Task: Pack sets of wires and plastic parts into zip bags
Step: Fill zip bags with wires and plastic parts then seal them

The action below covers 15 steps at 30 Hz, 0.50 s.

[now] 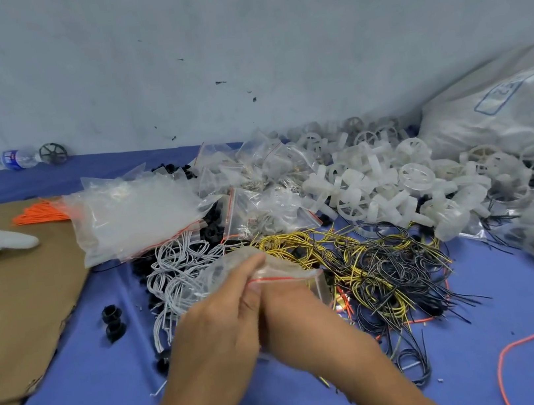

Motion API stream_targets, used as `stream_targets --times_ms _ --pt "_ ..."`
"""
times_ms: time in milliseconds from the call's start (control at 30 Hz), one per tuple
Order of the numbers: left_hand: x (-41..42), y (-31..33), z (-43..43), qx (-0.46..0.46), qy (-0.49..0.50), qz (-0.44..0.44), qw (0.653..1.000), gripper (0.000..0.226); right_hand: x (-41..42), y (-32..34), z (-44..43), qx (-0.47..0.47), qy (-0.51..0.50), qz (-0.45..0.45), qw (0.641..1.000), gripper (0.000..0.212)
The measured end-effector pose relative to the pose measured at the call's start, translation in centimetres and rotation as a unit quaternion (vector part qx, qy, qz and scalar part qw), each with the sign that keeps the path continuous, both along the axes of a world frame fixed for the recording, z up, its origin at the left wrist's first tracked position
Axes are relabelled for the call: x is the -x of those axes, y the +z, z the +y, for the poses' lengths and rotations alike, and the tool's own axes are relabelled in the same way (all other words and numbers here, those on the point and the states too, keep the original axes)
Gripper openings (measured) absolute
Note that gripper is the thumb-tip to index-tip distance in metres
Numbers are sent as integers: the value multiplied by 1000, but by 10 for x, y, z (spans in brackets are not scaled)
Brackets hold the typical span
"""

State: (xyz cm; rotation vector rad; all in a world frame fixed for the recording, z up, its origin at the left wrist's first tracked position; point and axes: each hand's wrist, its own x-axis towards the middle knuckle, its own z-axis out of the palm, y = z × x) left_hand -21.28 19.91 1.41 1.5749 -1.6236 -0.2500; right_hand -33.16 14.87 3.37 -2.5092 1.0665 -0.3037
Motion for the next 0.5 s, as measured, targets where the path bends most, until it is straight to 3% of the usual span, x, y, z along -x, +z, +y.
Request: stream_targets --times_ms 67,200,267,333,433,500 --pt "-5 -1 -4 -2 13 22 1000 37 23 -6 8 20 35 -117 992 19" --pt "-7 0 -6 6 6 34 999 33 86 -5 8 -42 -79 -219 972 20" --pt "-5 2 -4 3 4 41 999 35 117 -15 -19 16 -165 -144 976 21" --pt "-4 3 -3 -1 2 43 999 35 143 -29 -49 66 -251 7 966 24" --pt "-3 3 -1 -11 2 57 998 37 168 -51 -76 15 -289 174 941 41" --pt "-2 2 0 -16 6 62 998 37 176 -63 -80 -13 -268 209 940 48"
